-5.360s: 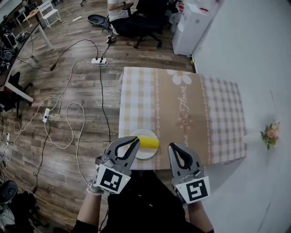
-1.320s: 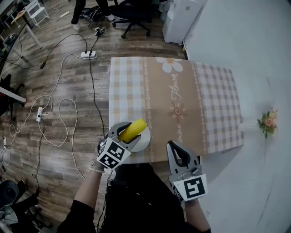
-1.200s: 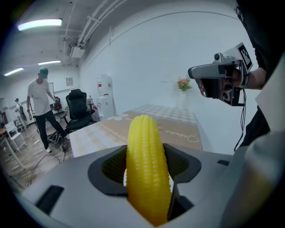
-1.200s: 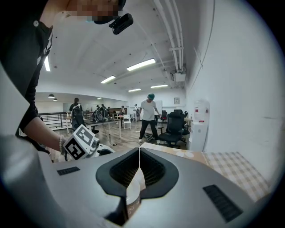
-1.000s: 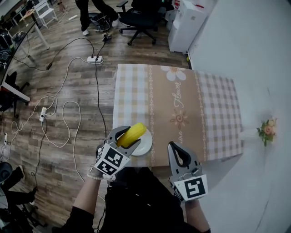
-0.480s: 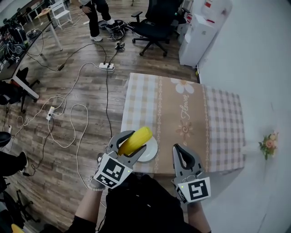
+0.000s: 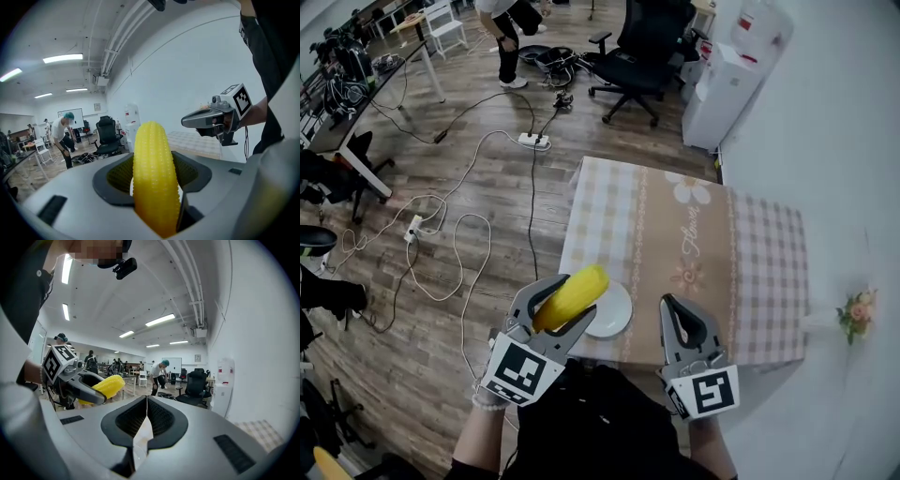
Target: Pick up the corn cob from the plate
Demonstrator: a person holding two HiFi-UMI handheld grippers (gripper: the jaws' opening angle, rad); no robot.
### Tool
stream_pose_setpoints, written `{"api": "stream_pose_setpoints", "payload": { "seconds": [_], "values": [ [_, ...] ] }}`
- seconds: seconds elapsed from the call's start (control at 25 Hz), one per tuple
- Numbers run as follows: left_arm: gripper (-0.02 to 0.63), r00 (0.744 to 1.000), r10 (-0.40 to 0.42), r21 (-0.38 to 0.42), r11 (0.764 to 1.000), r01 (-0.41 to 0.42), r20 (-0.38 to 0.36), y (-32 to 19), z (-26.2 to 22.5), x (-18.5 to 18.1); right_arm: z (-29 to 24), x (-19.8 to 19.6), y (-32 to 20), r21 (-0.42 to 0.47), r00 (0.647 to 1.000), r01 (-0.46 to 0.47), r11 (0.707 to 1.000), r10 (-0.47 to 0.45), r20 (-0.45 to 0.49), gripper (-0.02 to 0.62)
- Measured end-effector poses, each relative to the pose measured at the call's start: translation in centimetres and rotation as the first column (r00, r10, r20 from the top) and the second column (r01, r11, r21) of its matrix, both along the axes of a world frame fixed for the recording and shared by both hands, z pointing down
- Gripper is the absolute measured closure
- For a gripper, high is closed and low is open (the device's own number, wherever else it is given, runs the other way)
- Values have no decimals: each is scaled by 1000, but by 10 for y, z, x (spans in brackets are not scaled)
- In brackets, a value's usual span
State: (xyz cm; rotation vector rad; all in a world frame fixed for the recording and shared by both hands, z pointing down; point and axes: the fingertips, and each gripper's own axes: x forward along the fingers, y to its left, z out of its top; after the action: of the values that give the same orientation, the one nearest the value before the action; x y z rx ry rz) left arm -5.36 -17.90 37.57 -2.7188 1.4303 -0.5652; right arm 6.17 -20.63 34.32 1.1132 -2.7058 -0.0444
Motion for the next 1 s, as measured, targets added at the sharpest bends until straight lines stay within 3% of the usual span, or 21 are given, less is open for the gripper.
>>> {"api": "stream_pose_setpoints", "payload": {
  "seconds": [0.2, 0.44, 1.0],
  "values": [
    [348, 999, -29, 21, 999, 29, -18, 9, -13, -9, -3, -7, 0, 6, 1000, 16, 1000, -16, -2, 554],
    [348, 993, -90, -13, 996, 90, -79, 13, -23, -12, -4, -13, 3, 14, 999, 33, 999, -33, -11, 554],
    [348, 994, -81, -3, 997, 81, -76, 16, -25, -11, -1, -14, 8, 10, 999, 26, 1000, -26, -32, 554]
  ]
}}
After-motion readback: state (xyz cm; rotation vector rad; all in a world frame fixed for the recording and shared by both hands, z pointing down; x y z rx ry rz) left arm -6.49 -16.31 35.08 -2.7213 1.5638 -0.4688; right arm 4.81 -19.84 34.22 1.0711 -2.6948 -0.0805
